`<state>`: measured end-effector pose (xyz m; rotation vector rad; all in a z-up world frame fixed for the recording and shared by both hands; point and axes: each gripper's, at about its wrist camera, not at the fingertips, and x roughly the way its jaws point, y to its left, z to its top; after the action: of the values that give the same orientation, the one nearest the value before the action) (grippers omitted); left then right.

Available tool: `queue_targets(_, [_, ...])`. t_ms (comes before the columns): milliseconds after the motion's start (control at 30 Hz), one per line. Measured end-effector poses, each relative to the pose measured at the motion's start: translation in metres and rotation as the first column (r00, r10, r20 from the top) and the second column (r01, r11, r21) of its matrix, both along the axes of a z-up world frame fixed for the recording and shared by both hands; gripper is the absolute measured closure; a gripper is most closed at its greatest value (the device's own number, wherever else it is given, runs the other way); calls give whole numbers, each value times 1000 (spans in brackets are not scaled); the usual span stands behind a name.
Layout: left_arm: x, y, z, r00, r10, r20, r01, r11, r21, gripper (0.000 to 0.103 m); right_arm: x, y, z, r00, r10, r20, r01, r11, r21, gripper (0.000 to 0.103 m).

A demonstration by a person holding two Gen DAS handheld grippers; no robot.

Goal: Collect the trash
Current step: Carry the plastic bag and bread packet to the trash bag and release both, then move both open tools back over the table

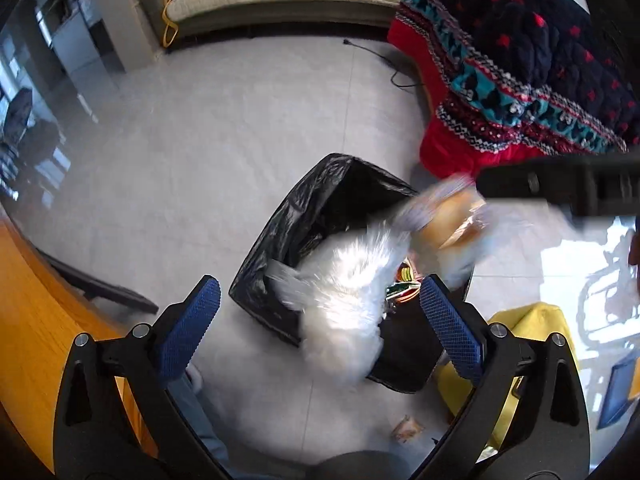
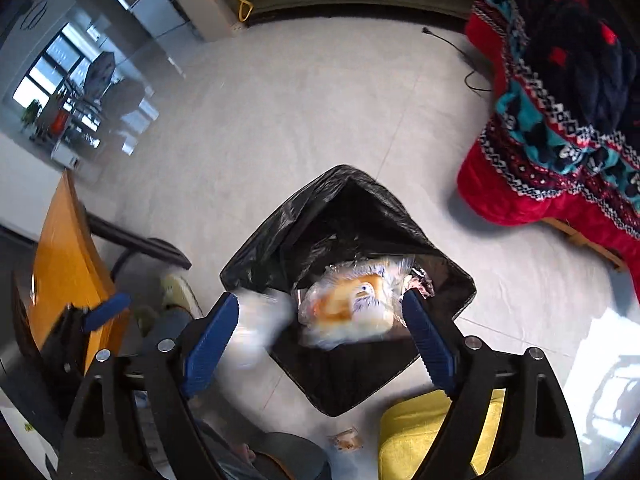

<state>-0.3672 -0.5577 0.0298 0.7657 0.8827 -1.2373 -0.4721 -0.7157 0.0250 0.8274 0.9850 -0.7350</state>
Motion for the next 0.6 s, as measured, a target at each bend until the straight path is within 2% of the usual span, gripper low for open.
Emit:
queue_targets(133, [-4,3,2,1000,-10,22,10,1000,-3,6,-1,0,7,1000,14,11,-14,1000,-15,19])
queue_targets(233, [8,11,6,1000,24,-4,-24,1000,-17,6,10,6,11,998,58,8,-58,998,-29,19])
queue_targets(367, [29,25,14,996,75,-41,-76,997,-34,6,34,23,19,993,121,6,-121,992,-47,19])
queue_targets(600, [62,57,28,987,153,-52,-156,985,-69,6,82,63,33,969,247,-8,-247,965,-86,19])
